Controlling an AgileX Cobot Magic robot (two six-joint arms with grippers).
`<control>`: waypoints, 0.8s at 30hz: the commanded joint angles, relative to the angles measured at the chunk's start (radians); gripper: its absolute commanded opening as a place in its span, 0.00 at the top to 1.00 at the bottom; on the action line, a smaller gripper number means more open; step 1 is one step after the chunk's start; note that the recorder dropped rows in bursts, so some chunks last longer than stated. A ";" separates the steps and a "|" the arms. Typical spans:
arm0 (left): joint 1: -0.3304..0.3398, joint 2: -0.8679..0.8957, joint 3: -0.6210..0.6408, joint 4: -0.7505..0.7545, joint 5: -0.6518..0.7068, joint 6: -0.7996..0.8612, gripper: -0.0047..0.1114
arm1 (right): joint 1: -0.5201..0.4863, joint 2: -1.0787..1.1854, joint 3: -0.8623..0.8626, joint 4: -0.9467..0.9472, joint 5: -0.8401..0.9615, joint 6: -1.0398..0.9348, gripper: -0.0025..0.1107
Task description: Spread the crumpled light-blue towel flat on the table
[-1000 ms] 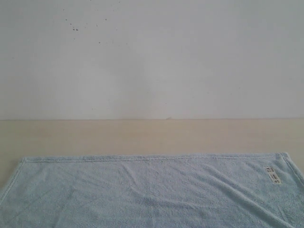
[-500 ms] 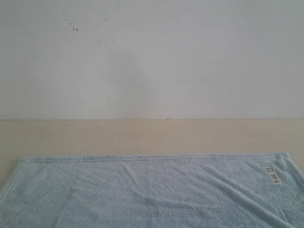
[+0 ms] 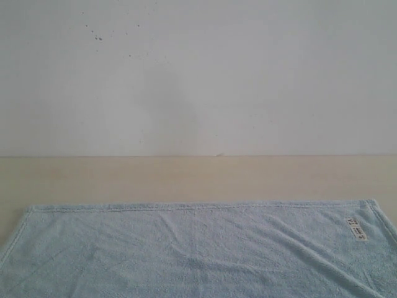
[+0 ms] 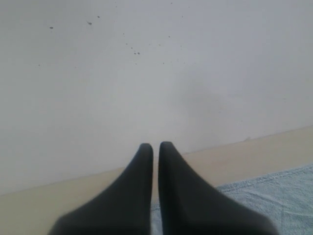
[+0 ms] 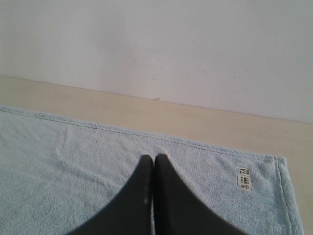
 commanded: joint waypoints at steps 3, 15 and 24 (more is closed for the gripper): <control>-0.001 -0.002 0.006 -0.013 0.019 0.006 0.92 | 0.000 -0.004 -0.001 0.002 -0.009 -0.006 0.98; -0.001 -0.002 0.006 -0.013 0.033 0.002 0.92 | 0.000 -0.004 -0.001 0.002 -0.002 -0.006 0.98; -0.001 -0.002 0.006 -0.015 0.038 -0.020 0.92 | 0.000 -0.004 -0.001 0.002 -0.002 -0.006 0.98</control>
